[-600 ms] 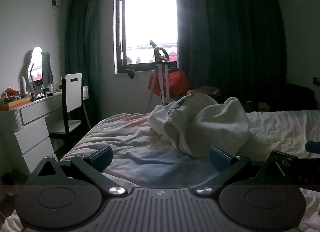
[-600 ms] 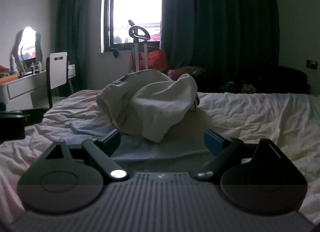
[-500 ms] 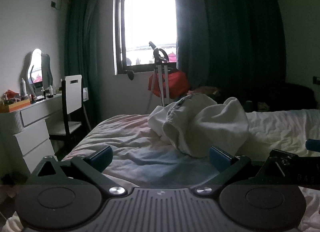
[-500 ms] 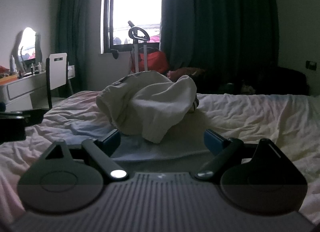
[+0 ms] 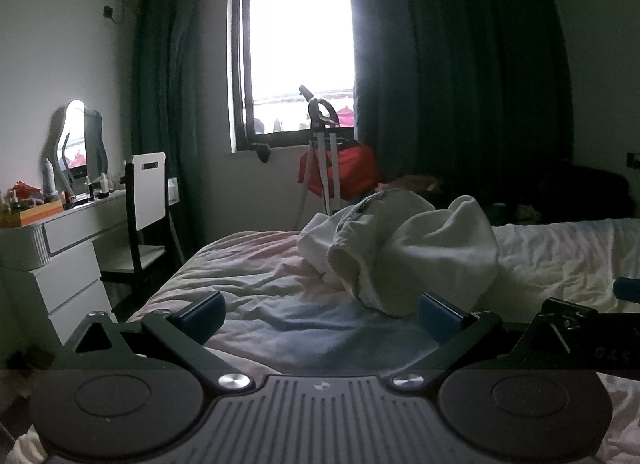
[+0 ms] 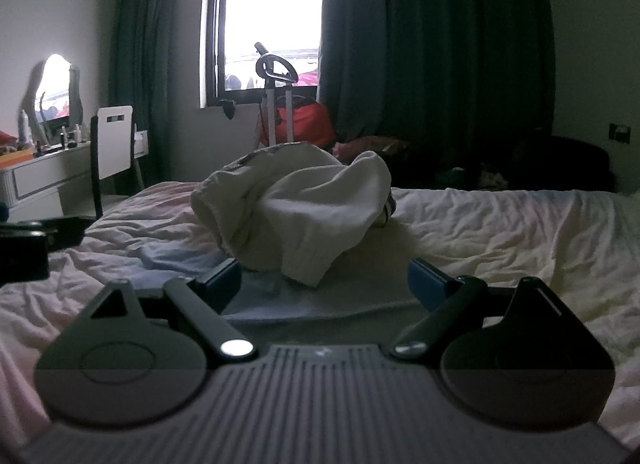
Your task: Fold clothes
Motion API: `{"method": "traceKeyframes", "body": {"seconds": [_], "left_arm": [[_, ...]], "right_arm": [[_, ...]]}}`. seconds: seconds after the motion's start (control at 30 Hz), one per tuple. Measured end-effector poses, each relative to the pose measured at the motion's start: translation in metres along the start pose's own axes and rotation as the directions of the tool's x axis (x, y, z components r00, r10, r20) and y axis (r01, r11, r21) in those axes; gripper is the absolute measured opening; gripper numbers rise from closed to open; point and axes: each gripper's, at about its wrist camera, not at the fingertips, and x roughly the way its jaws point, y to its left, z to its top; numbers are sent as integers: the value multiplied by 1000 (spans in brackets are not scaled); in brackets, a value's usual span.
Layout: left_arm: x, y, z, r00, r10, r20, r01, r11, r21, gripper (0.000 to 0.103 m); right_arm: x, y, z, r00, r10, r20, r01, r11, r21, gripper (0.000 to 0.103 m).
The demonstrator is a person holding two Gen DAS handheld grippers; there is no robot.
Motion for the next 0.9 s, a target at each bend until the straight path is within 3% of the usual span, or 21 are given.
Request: {"method": "traceKeyframes", "body": {"seconds": [0.9], "left_arm": [[-4, 1, 3, 1000, -15, 9, 15, 1000, -7, 103]], "right_arm": [[-4, 4, -1, 999, -15, 30, 16, 1000, -17, 91]]}}
